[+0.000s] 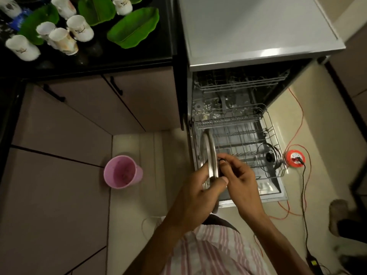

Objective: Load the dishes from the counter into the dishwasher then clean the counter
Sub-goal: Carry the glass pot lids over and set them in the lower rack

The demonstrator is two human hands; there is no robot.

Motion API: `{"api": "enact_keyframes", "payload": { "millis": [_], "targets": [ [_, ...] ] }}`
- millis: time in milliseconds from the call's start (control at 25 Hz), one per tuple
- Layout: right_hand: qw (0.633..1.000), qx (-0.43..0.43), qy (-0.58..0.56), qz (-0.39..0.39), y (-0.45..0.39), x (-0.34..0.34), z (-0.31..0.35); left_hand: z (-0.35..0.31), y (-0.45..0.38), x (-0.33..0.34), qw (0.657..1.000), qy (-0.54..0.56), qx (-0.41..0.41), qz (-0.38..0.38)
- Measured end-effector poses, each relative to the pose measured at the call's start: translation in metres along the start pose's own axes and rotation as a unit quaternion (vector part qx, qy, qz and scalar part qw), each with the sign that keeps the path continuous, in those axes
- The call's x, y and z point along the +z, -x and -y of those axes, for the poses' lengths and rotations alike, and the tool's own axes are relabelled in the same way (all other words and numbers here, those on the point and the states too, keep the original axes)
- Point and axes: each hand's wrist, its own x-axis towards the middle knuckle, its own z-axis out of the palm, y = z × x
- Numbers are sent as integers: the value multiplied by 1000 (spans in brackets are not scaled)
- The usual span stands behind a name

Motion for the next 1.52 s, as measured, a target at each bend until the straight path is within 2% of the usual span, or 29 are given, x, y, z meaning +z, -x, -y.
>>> {"api": "enact_keyframes", "payload": {
  "millis": [240,440,600,960,1160,1360,1520],
  "targets": [
    [998,33,-37,-48,31,-23,-21,17,9,30,998,-3,7,61],
    [996,52,-50,-61,40,-52,-30,18,11,65,998,12,-11,61],
    [995,67,-57,-41,36,-93,-35,19,-3,106,999,-17,-16,36],
    [995,94,-8,29,19,-197,-67,27,-28,206,995,53,-79,-13],
    [994,90,17,56,18,-214,-78,35,-48,215,982,132,-125,-45],
    [992,113,25,42,15,-210,-89,50,-90,210,979,127,-156,-17],
    [987,120,95,40,4,-207,-123,72,-128,216,978,130,-164,1]
  ]
}}
